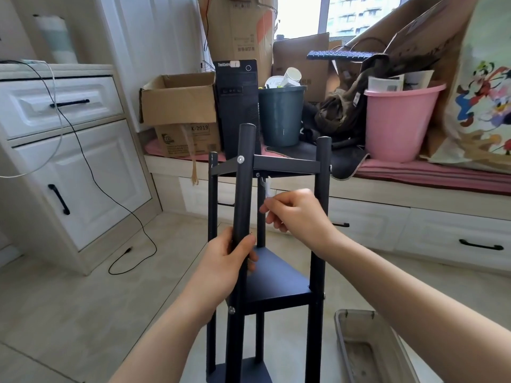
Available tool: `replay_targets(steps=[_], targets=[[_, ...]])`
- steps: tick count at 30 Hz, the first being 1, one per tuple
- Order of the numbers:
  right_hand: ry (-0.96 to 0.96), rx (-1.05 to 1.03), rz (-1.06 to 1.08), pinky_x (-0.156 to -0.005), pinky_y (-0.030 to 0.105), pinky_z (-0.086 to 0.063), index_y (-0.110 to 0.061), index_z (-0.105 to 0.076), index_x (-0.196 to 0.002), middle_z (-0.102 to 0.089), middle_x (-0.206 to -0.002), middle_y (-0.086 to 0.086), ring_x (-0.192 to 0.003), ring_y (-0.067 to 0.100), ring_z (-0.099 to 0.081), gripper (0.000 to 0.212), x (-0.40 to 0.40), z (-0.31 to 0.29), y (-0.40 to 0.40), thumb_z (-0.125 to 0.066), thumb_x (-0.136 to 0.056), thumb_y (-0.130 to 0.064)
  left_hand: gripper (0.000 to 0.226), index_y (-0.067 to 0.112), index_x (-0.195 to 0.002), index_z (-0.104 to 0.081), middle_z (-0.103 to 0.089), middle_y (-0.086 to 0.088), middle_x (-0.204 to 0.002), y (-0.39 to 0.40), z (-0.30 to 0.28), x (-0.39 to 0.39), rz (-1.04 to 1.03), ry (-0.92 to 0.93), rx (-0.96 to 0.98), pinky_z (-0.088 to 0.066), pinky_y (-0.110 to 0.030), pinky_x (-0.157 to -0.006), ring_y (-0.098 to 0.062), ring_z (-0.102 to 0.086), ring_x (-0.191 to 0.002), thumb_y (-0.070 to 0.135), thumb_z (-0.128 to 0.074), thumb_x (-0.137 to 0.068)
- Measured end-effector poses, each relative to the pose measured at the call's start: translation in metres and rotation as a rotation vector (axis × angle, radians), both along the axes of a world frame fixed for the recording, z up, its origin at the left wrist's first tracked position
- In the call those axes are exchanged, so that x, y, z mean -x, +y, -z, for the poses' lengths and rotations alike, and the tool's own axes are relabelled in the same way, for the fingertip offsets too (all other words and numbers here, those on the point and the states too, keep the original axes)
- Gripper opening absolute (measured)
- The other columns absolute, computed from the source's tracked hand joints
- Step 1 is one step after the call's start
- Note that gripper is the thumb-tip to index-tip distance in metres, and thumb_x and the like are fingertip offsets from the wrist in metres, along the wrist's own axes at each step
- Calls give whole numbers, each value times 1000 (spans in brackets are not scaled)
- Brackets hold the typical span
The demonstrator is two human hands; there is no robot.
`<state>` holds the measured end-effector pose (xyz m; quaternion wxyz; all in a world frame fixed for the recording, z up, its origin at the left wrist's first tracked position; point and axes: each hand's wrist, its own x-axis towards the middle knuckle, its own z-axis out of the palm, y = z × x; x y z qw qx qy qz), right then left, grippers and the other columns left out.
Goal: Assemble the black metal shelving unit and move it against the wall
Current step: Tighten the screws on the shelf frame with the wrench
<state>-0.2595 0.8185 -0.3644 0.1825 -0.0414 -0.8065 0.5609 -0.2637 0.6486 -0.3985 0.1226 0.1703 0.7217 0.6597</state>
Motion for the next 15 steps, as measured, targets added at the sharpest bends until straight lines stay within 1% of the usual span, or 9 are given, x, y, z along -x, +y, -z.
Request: replay_targets(steps=[3,8,11,15], targets=[[-9,-60,7,-49,14,-42,-15,-71,-71,-65,-56,-6,-50,3,-55,30,7,-9,-4,-57,-97,-15,16,7,-96,-60,-67,-1,-69,-3,-3,1,4,38,61,-55,-22,-58,-12,-62,-57,22,-56,-102],[-11,-138,19,-55,20,-45,-12,-74,-79,-65,-61,-5,-55,6,-56,25,13,-20,-10,-56,-96,-15,10,14,-105,-61,-72,0,-74,-9,-5,3,-5,48,88,-58,-40,-70,-16,-67,-63,23,-59,-101],[-17,-156,16,-58,23,-48,-11,-75,-85,-66,-65,-4,-60,9,-58,21,14,-23,-14,-57,-95,-15,11,16,-107,-61,-72,0,-75,-13,-4,5,-13,48,95,-58,-45,-75,-16,-68,-65,24,-59,-100],[-6,-177,33,-61,28,-52,-9,-75,-88,-67,-66,-3,-62,10,-58,19,13,-24,-19,-58,-95,-15,10,18,-107,-62,-73,0,-76,-15,-4,5,-15,56,107,-59,-50,-78,-18,-70,-67,25,-60,-100]])
